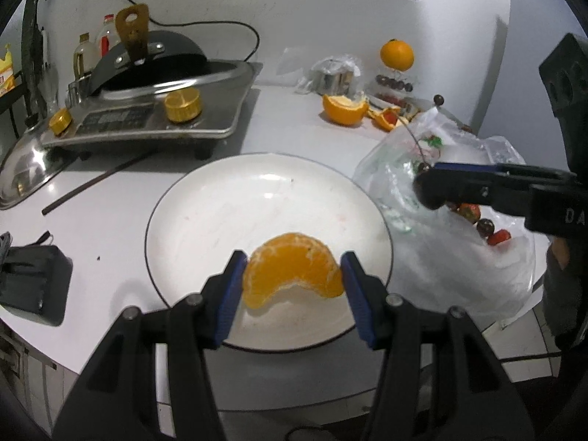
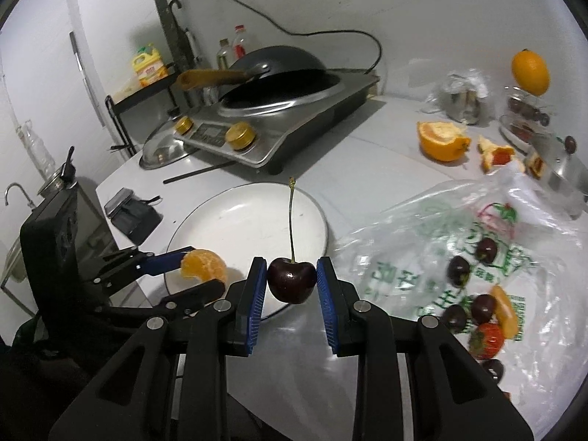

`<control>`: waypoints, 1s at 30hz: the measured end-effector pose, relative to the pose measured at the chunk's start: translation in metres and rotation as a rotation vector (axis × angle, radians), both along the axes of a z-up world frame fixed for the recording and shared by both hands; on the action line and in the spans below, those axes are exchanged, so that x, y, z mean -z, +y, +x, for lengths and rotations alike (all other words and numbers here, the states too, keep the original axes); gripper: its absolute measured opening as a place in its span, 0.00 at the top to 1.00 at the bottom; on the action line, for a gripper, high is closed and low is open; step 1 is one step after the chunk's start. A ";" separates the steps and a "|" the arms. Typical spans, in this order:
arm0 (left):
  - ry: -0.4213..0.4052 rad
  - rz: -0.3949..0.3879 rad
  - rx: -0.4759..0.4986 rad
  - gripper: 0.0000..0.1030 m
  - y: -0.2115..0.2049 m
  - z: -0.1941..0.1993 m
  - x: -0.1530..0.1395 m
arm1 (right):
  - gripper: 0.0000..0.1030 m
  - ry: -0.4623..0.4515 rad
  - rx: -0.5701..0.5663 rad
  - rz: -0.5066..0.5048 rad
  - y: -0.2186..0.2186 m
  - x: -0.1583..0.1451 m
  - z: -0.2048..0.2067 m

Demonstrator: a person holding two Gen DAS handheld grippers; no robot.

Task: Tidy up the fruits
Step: 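Carry the orange segment and cherry over the white plate with both grippers, then open the left gripper to release the orange segment onto the plate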

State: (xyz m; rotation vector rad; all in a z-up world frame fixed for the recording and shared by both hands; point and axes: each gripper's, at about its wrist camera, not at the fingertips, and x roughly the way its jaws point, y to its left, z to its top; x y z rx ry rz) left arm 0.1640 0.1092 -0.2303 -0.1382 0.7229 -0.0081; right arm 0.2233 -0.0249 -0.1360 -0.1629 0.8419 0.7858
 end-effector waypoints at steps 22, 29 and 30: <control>0.023 -0.027 -0.003 0.30 0.010 -0.001 0.006 | 0.71 0.080 -0.076 -0.062 0.043 0.038 0.005; -0.007 -0.047 -0.010 0.29 0.015 -0.009 -0.005 | 0.71 0.088 -0.076 -0.068 0.045 0.040 0.005; -0.007 -0.042 -0.013 0.29 0.015 -0.009 -0.005 | 0.71 0.091 -0.078 -0.068 0.045 0.041 0.005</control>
